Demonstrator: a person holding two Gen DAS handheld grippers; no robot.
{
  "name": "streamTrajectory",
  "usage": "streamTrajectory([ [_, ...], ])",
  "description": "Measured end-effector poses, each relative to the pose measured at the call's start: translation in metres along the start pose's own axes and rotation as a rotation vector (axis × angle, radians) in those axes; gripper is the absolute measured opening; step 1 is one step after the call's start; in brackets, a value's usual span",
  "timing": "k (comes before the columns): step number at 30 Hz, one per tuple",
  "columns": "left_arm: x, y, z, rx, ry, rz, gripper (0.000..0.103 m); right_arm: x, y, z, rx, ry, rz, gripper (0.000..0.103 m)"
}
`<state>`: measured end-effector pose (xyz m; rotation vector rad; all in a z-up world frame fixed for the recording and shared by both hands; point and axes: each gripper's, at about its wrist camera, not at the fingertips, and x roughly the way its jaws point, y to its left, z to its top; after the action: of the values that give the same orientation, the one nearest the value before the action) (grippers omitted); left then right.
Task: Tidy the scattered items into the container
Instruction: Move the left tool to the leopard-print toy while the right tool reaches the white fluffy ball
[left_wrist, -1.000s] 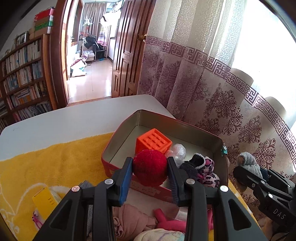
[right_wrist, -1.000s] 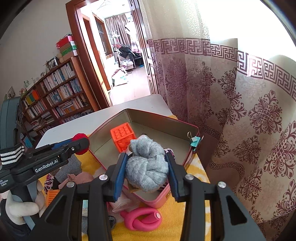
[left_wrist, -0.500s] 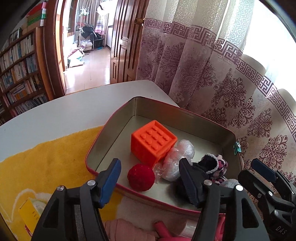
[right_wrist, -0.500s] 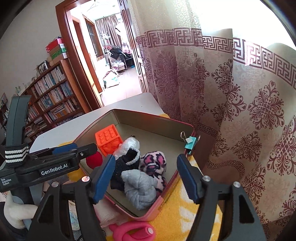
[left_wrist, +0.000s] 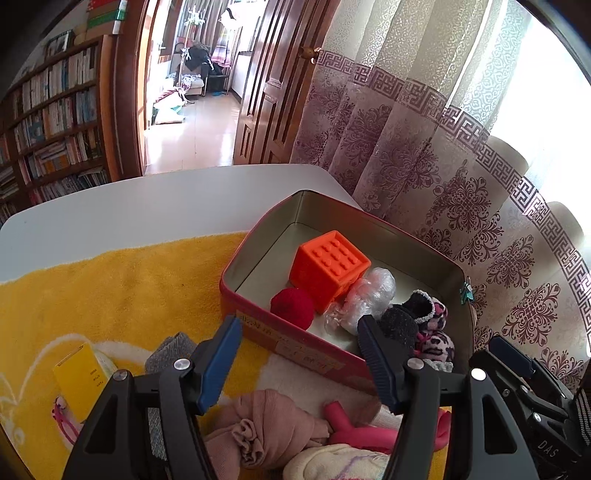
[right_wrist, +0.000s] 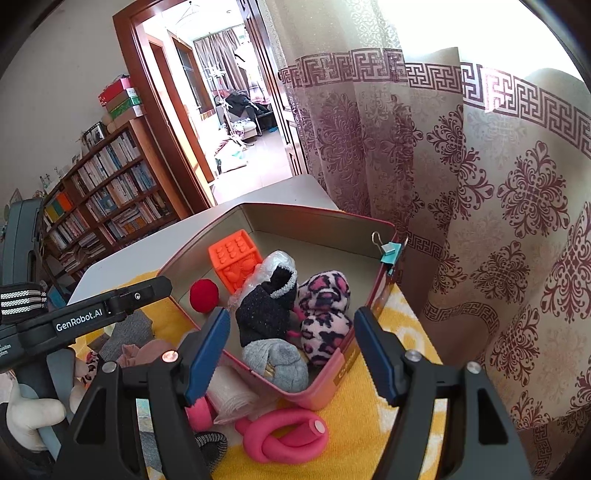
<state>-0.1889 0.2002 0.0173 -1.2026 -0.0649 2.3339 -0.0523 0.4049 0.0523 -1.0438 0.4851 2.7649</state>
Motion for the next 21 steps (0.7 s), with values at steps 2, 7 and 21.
streamTrajectory([
  [2,-0.009,0.004,-0.005,-0.004,-0.011,0.008,0.077,-0.003,0.003,-0.004,-0.003,0.004,0.009,0.073],
  [7,-0.033,0.015,-0.017,-0.015,-0.027,0.008,0.080,-0.011,0.011,-0.013,-0.002,0.013,0.026,0.073],
  [21,-0.099,0.070,-0.077,-0.076,-0.054,0.071,0.080,-0.029,0.039,-0.042,-0.015,0.032,0.055,0.073],
])
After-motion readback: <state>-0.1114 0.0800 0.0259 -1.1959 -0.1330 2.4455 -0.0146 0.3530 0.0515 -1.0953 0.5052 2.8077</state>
